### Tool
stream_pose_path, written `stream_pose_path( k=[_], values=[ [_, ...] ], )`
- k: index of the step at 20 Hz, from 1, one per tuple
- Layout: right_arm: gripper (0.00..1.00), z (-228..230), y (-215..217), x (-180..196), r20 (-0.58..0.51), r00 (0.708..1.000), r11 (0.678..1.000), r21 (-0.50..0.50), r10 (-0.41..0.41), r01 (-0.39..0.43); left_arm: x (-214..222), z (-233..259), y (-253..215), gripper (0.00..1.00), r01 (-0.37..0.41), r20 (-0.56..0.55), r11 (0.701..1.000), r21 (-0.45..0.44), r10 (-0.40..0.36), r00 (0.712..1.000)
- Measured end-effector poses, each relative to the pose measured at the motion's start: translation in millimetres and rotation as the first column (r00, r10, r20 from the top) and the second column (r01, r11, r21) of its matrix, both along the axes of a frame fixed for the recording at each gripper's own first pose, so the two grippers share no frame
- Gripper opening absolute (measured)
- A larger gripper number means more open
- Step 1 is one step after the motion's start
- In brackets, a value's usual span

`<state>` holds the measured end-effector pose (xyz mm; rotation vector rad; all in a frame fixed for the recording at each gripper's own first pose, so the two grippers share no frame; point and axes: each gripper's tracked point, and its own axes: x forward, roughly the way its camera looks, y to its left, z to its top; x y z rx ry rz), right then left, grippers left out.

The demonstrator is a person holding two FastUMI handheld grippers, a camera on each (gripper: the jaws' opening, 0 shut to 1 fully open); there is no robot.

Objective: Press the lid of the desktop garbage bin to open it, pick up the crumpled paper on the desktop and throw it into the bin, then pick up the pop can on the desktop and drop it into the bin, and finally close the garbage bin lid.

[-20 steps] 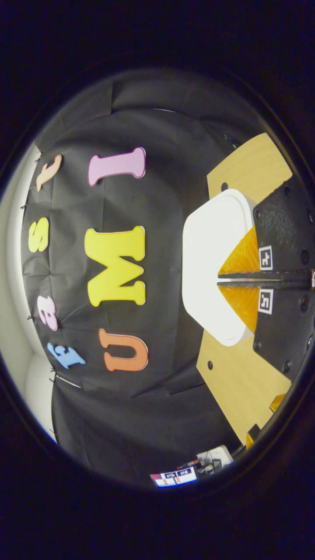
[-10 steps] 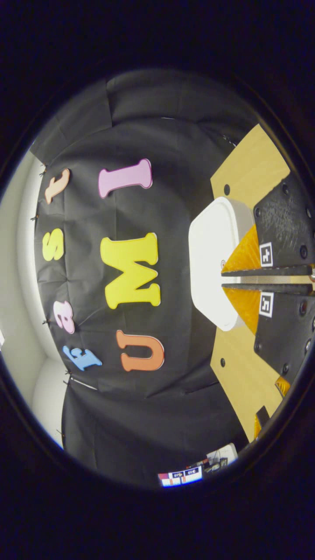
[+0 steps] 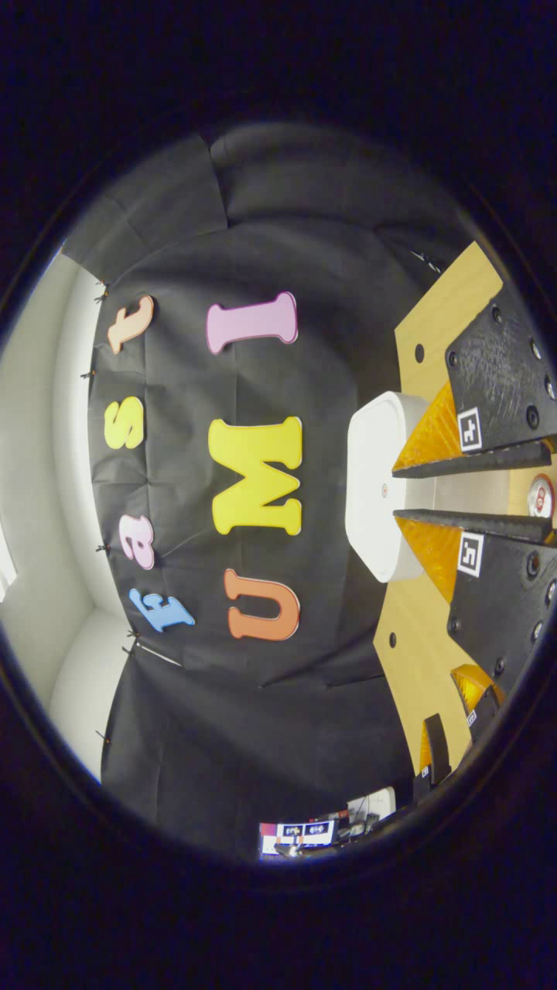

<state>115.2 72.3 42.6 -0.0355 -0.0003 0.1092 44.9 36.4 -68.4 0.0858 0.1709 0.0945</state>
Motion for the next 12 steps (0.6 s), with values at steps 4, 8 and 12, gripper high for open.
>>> stream_pose_path(
  k=[4,8,12],
  values=[
    [0.01,2.6,-6.6,26.4,-0.012,1.0,1.0,0.003,-0.029,0.029,0.1,-0.2,-5.2,0.98,0.013,0.002,1.0,0.002,-0.013,1.0],
    [0.0,-0.9,0.1,46.2,-0.077,0.997,0.999,0.048,0.002,0.001,1.3,1.3,-7.3,0.97,0.028,0.011,1.0,0.001,-0.028,1.0],
    [0.0,-4.7,1.0,69.7,-0.111,0.993,0.999,0.019,-0.026,0.028,1.7,-2.0,-3.4,0.98,0.02,0.003,1.0,-0.007,-0.02,1.0]
  ],
)
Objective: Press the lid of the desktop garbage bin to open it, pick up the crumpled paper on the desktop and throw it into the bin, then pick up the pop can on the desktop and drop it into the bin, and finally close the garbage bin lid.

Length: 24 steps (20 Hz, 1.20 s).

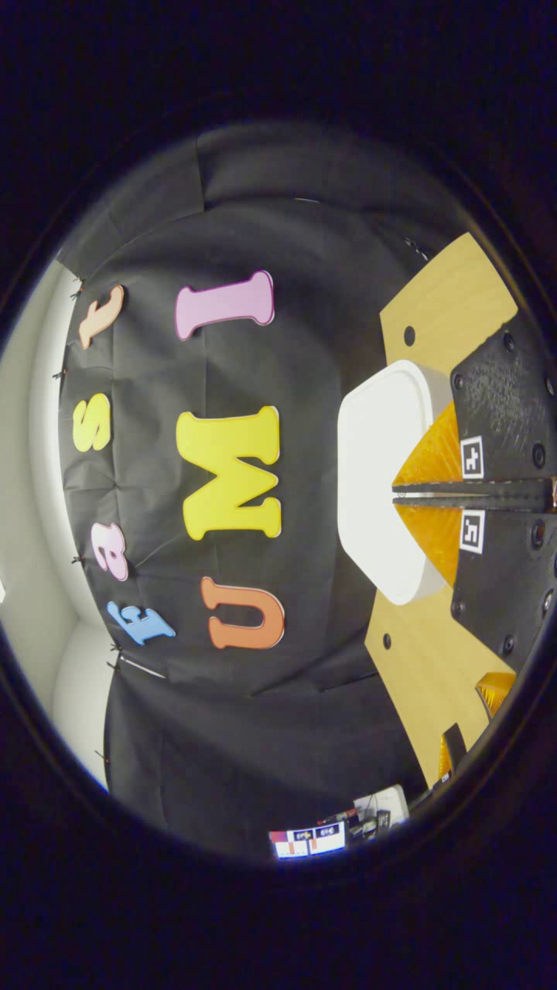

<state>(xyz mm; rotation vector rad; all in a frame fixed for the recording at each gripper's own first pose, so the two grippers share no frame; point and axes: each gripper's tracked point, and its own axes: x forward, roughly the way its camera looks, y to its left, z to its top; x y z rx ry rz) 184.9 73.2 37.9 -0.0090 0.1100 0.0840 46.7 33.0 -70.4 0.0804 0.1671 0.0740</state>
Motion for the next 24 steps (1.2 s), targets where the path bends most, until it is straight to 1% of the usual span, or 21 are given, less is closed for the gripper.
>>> stream_pose_path(
  k=[1,2,3,4,6,7,8,10,12,14,16,17,18,19,20,21,22,24],
  values=[
    [0.0,0.7,3.3,5.4,-0.001,1.0,1.0,0.006,0.011,-0.011,0.5,-0.4,0.4,0.98,0.0,-0.002,1.0,-0.002,0.0,1.0],
    [0.0,1.3,4.4,11.5,0.0,1.0,1.0,0.006,0.004,-0.004,1.3,-0.4,0.1,0.98,0.001,-0.003,1.0,-0.005,-0.001,1.0],
    [0.0,0.6,-0.8,15.6,-0.012,1.0,1.0,-0.014,-0.022,0.022,2.5,-2.0,-1.1,0.97,0.005,-0.008,1.0,-0.008,-0.005,1.0],
    [0.0,-8.8,0.0,16.4,-0.057,0.998,1.0,-0.015,-0.013,0.012,2.3,-4.4,-1.8,0.97,0.007,-0.014,1.0,-0.011,-0.008,1.0],
    [0.01,-14.0,1.3,15.3,-0.095,0.995,0.999,-0.027,-0.041,0.039,3.5,-5.2,-1.5,0.98,0.009,-0.018,1.0,-0.008,-0.009,1.0],
    [0.01,-9.9,1.2,13.8,-0.1,0.993,0.997,-0.054,-0.055,0.05,3.9,-5.0,-1.9,0.98,0.007,-0.018,1.0,-0.007,-0.007,1.0],
    [0.01,-5.9,0.5,7.6,-0.09,0.994,0.996,-0.064,-0.064,0.058,3.3,-4.3,-2.3,0.98,0.007,-0.017,1.0,-0.006,-0.007,1.0],
    [0.01,11.4,3.5,-13.5,0.004,0.999,0.997,-0.062,-0.054,0.054,1.4,-1.0,-4.9,0.97,0.016,-0.009,1.0,0.0,-0.016,1.0],
    [0.0,15.0,-0.6,-35.6,0.062,0.997,0.998,-0.045,-0.05,0.052,1.2,3.1,-0.7,0.97,0.009,0.007,1.0,0.01,-0.01,1.0],
    [0.0,8.7,-2.1,-53.6,0.078,0.997,1.0,-0.004,-0.02,0.021,3.1,2.3,2.1,0.97,-0.001,0.006,1.0,0.013,0.001,1.0],
    [0.0,0.7,-8.7,-75.0,0.07,0.998,0.999,0.039,0.01,-0.013,5.0,-1.0,0.5,0.97,-0.003,-0.005,1.0,0.01,0.003,1.0],
    [0.07,0.6,-11.3,-81.0,0.081,0.997,0.998,0.057,0.018,-0.023,4.8,0.1,0.1,0.97,-0.006,-0.003,1.0,0.011,0.006,1.0],
    [0.29,1.3,-16.5,-90.0,0.098,0.995,0.998,0.06,0.021,-0.027,5.2,1.2,1.0,0.97,-0.013,0.0,1.0,0.013,0.013,1.0],
    [0.41,2.9,-21.6,-95.6,0.117,0.993,0.999,0.039,0.027,-0.032,6.6,2.2,2.2,0.97,-0.017,0.0,1.0,0.016,0.017,1.0],
    [0.72,2.0,-29.5,-99.4,0.132,0.991,1.0,0.003,0.022,-0.022,7.8,0.0,1.2,0.97,-0.017,-0.003,1.0,0.016,0.017,1.0],
    [0.86,-4.2,-36.5,-102.0,0.139,0.99,1.0,-0.019,0.014,-0.012,8.1,-5.3,-0.8,0.97,-0.018,-0.022,1.0,0.023,0.019,1.0],
    [0.97,-10.2,-43.0,-105.5,0.137,0.991,1.0,-0.028,0.007,-0.003,8.2,-9.8,-2.5,0.97,-0.019,-0.033,0.999,0.035,0.02,0.999],
    [0.97,-24.6,-45.7,-111.3,0.121,0.992,0.999,-0.034,0.019,-0.015,7.6,-17.8,-2.5,0.98,-0.031,-0.057,0.998,0.057,0.035,0.998]
  ],
)
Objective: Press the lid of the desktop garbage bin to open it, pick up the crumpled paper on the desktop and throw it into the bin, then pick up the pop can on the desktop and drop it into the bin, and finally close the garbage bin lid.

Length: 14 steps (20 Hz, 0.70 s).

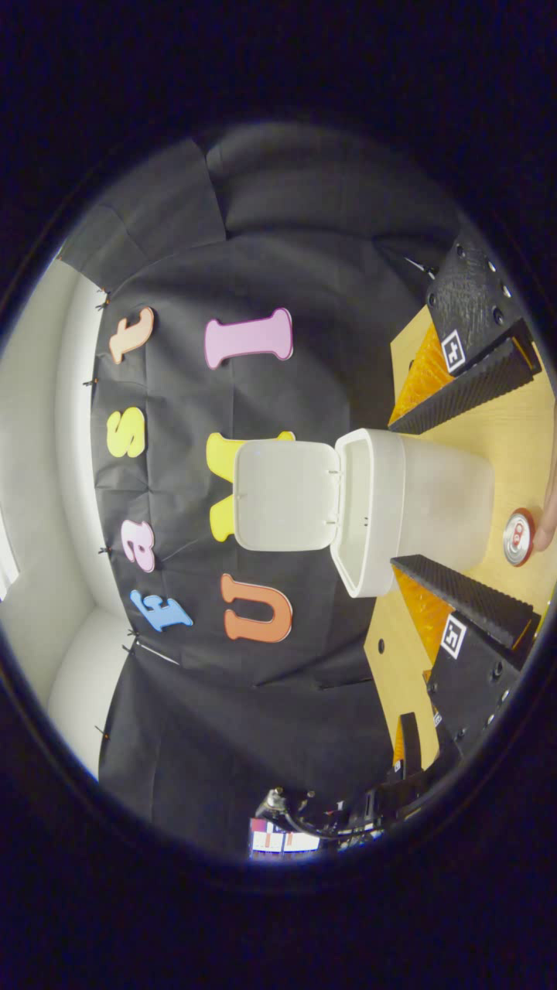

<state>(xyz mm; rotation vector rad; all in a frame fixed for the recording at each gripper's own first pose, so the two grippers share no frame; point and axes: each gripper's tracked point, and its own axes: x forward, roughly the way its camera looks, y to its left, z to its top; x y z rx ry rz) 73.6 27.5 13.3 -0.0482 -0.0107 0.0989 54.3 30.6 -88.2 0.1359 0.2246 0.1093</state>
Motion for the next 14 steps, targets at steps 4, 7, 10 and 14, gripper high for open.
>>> stream_pose_path(
  k=[4,7,10,14],
  values=[
    [0.97,-21.2,0.4,-19.8,0.006,0.999,0.999,-0.014,0.042,-0.042,-1.6,-33.2,-14.3,0.98,0.025,-0.087,1.0,0.0,-0.025,0.996],
    [0.97,-41.3,1.2,-36.4,0.0,0.998,0.996,-0.056,0.065,-0.065,-5.4,-62.8,-16.9,0.99,0.031,-0.185,1.0,0.003,-0.03,0.982],
    [0.95,-50.4,7.3,-55.9,-0.011,0.995,0.994,-0.038,0.1,-0.101,-5.2,-79.9,-13.7,0.99,0.013,-0.244,1.0,0.012,-0.01,0.97],
    [0.95,-56.5,6.9,-70.9,-0.01,0.993,0.991,-0.058,0.118,-0.118,-7.7,-111.9,-20.3,0.99,0.022,-0.348,0.999,-0.038,-0.033,0.937]
  ],
)
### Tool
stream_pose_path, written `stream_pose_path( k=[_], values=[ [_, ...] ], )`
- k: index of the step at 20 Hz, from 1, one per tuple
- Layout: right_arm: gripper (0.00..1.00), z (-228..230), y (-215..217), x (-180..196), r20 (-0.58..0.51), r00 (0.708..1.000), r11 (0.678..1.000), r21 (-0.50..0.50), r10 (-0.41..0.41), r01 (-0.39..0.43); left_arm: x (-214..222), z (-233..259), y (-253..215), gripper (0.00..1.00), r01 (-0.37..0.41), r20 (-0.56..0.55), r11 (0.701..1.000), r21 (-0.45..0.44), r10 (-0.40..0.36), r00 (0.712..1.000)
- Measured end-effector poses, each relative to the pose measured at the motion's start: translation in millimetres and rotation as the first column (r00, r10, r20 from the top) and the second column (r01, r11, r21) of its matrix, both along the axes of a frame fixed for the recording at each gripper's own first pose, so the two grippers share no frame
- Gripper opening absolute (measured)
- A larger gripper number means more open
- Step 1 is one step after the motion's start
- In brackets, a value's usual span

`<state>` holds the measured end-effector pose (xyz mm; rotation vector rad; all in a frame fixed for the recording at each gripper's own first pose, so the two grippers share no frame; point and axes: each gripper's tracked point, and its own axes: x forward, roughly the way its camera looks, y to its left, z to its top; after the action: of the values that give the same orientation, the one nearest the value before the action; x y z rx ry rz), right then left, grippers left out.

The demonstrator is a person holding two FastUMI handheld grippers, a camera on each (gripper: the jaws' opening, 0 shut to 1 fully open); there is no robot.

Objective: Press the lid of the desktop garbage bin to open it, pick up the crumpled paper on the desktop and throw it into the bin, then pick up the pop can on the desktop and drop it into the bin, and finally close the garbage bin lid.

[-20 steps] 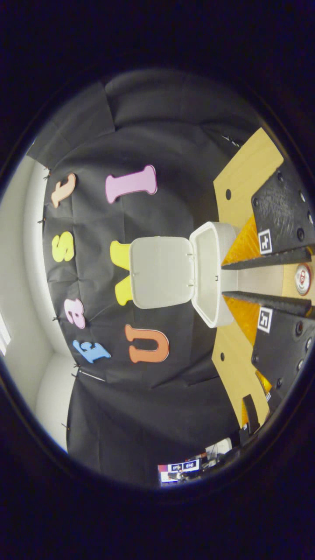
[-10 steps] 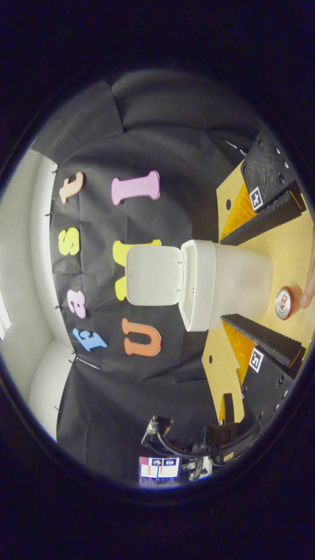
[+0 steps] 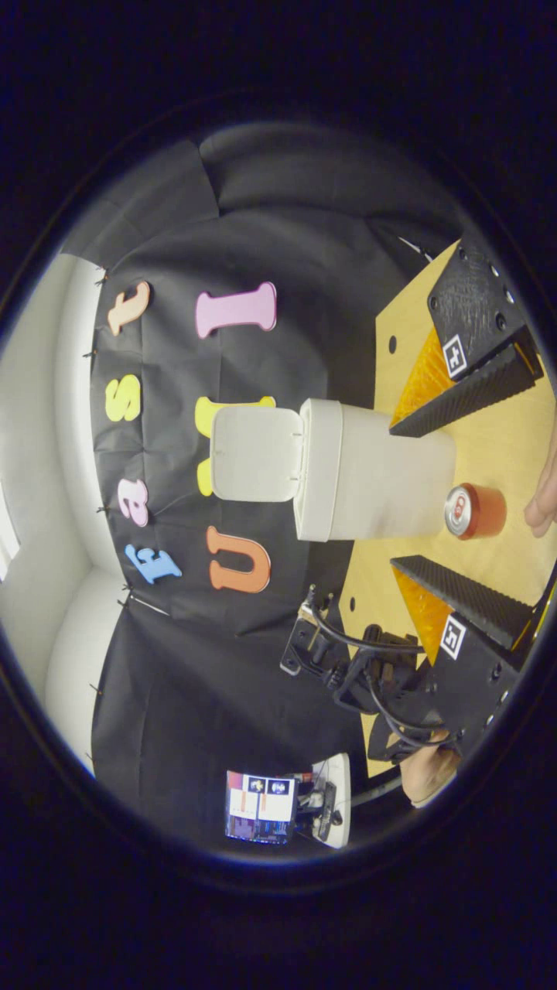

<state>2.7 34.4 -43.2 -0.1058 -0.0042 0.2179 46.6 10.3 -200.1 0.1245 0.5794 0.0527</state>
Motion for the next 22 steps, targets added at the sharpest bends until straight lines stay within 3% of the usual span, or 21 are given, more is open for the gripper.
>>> stream_pose_path(
  k=[2,4,7,10,12,14,17,18,20,21,22],
  values=[
    [0.97,-0.2,-1.9,-0.2,0.007,1.0,1.0,0.016,-0.015,0.015,-2.3,-10.6,2.5,0.97,0.031,-0.044,1.0,0.002,-0.031,0.999],
    [0.95,-7.3,-3.1,3.8,-0.013,1.0,0.999,0.034,-0.023,0.024,-0.2,-14.3,14.6,0.91,0.005,-0.049,1.0,0.006,-0.004,0.999],
    [0.95,-19.8,-5.4,12.2,-0.063,0.997,0.997,0.065,-0.042,0.046,1.0,-32.0,18.3,0.89,-0.009,-0.098,1.0,-0.003,0.008,0.995],
    [0.92,-35.4,3.6,17.4,-0.136,0.99,0.993,0.108,-0.023,0.038,3.1,-41.4,18.5,0.89,0.027,-0.123,1.0,-0.015,-0.029,0.992],
    [0.94,-42.2,12.8,17.5,-0.174,0.985,0.991,0.132,0.016,0.007,3.9,-49.5,17.3,0.69,0.026,-0.145,0.999,-0.023,-0.029,0.989],
    [0.98,-45.7,9.7,20.4,-0.183,0.983,0.992,0.124,-0.013,0.036,2.4,-58.5,16.8,0.64,0.023,-0.174,0.999,-0.032,-0.028,0.984],
    [0.95,-64.1,7.9,28.2,-0.233,0.971,0.992,0.097,-0.053,0.077,8.3,-56.9,13.4,0.6,0.039,-0.154,0.998,-0.049,-0.046,0.987],
    [0.95,-72.6,6.5,29.8,-0.259,0.963,0.992,0.088,-0.068,0.094,10.0,-56.0,11.8,0.49,0.045,-0.151,0.998,-0.052,-0.052,0.987],
    [0.95,-83.9,8.6,32.9,-0.296,0.952,0.992,0.07,-0.082,0.108,6.0,-53.6,12.7,0.43,0.045,-0.145,0.998,-0.046,-0.051,0.988],
    [0.95,-87.8,12.2,33.4,-0.31,0.948,0.993,0.062,-0.076,0.1,7.9,-50.8,11.8,0.46,0.044,-0.14,0.998,-0.05,-0.05,0.989],
    [0.96,-92.1,17.5,32.4,-0.321,0.945,0.995,0.056,-0.061,0.084,7.7,-48.8,10.9,0.38,0.043,-0.135,0.998,-0.051,-0.05,0.99]
  ],
)
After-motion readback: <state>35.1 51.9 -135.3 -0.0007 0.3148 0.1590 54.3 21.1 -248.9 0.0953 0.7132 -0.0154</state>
